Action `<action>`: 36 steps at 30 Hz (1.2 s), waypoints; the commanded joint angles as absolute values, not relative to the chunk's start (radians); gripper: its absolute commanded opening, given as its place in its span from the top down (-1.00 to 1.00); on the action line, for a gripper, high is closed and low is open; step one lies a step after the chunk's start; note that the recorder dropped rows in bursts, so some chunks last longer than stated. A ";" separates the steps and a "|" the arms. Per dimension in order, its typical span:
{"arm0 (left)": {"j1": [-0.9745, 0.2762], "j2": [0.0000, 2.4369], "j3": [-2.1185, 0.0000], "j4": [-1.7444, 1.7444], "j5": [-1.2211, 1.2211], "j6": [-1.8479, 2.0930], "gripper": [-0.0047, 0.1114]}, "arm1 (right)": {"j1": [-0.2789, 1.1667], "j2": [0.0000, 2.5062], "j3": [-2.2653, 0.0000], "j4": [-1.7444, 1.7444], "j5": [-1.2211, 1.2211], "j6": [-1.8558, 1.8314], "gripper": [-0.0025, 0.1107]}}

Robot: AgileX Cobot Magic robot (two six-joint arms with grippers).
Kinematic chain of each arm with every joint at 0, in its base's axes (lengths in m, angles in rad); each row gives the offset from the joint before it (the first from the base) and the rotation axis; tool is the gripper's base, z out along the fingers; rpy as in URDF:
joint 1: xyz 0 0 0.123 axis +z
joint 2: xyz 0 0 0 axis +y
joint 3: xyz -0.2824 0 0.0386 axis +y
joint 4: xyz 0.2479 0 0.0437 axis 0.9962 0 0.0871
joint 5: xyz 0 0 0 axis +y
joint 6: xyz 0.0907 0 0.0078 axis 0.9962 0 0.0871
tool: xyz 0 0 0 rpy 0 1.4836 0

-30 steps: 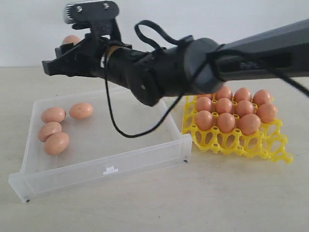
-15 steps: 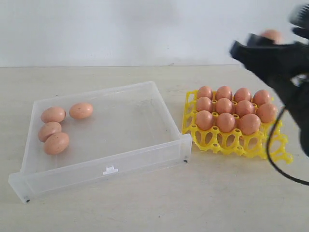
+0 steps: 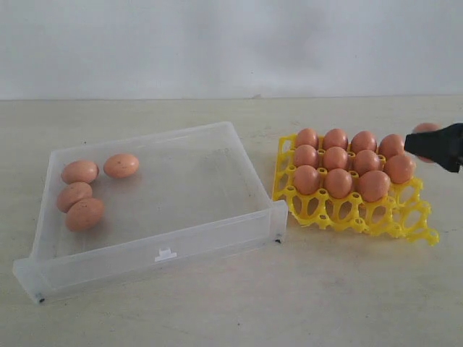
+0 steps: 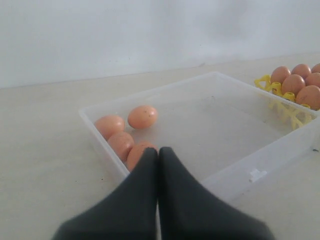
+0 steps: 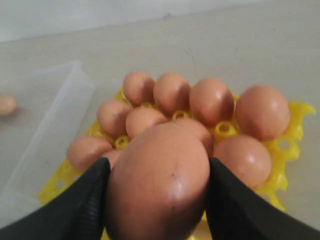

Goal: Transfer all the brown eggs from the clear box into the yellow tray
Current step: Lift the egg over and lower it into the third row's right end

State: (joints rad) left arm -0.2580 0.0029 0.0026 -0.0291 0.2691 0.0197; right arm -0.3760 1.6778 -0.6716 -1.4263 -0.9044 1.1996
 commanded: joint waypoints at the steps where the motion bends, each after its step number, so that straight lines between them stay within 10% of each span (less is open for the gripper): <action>1: -0.258 0.000 0.000 -0.037 0.257 0.020 0.99 | -0.347 1.755 -0.683 -1.502 -0.845 1.154 0.96; 25: -0.258 0.000 0.000 -0.037 0.257 0.020 0.99 | -0.317 1.869 -0.683 -1.284 -0.802 0.859 0.94; 28: -0.258 0.000 0.000 -0.037 0.257 0.020 0.99 | -0.317 1.869 -0.683 -1.284 -0.808 0.865 0.76; 33: -0.258 0.000 0.000 -0.037 0.257 0.020 0.99 | -0.317 1.869 -0.683 -1.284 -0.850 0.872 -0.14; 36: -0.258 0.000 0.000 -0.037 0.257 0.020 0.99 | -0.317 1.869 -0.683 -1.257 -0.850 0.872 -0.16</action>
